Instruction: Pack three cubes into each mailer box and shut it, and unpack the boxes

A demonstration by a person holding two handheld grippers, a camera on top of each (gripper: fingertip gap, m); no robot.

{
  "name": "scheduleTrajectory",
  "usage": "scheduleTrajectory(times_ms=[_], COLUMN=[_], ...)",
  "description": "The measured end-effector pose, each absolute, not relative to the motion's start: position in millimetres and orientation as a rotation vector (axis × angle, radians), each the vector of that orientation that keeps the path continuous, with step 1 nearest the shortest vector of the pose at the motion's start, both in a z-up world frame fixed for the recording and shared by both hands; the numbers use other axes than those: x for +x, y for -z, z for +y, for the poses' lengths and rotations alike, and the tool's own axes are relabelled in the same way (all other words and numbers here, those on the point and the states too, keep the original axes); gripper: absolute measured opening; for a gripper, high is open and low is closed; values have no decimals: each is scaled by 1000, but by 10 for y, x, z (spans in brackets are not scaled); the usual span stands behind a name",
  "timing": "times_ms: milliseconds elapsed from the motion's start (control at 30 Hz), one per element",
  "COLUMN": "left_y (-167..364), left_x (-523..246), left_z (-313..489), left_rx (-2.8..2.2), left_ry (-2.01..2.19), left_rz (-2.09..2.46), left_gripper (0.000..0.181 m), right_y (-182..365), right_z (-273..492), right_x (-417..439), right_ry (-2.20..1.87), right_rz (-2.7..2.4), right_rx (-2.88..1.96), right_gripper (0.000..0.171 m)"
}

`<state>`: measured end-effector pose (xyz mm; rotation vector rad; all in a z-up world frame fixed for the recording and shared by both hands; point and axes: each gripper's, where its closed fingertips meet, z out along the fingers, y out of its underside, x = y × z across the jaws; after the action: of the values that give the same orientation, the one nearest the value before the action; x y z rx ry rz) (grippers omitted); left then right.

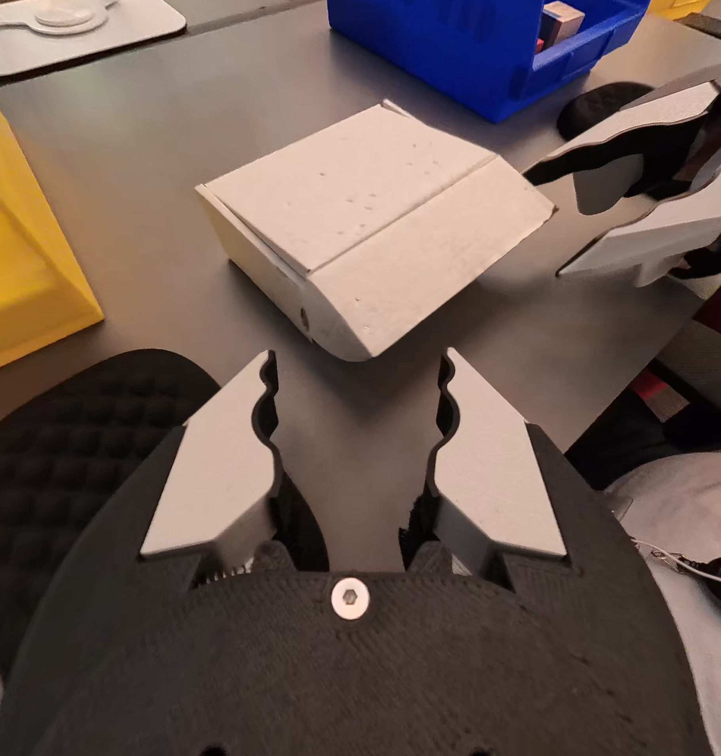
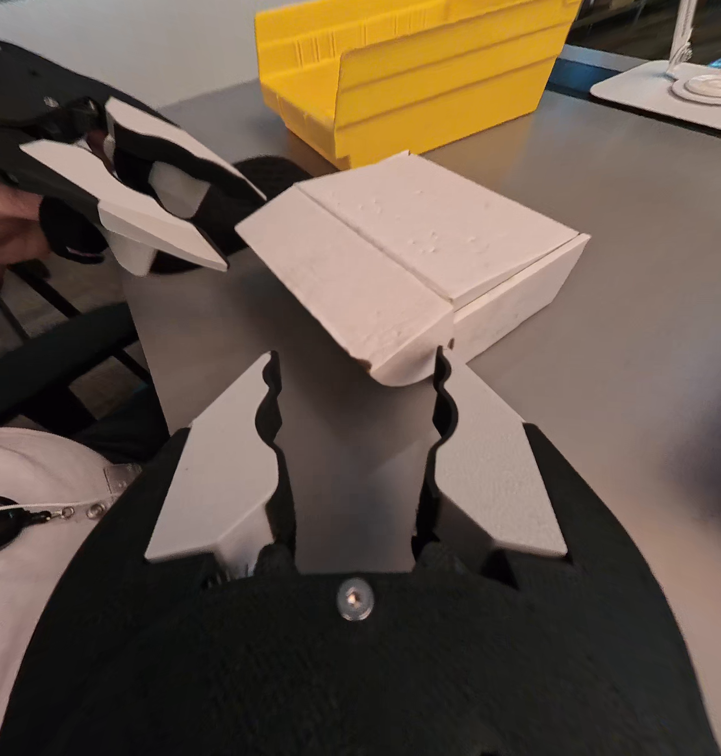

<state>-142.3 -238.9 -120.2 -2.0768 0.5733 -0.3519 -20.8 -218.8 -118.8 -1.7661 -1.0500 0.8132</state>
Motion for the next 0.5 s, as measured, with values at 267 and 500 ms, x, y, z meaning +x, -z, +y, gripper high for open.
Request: scheduleTrajectory(times_ms=[267, 500], left_y=[1250, 1334], left_x=[-1324, -1289], left_z=[-2310, -2155], left_rx=[-2109, -2119], left_ry=[501, 391], left_rz=[544, 684], left_gripper=[80, 89], right_y=[1266, 1299], right_z=[-2274, -2405], right_x=[-296, -397], right_ry=[-881, -778], right_rz=[-1089, -1150], right_rx=[-1788, -1761], right_gripper=[78, 79])
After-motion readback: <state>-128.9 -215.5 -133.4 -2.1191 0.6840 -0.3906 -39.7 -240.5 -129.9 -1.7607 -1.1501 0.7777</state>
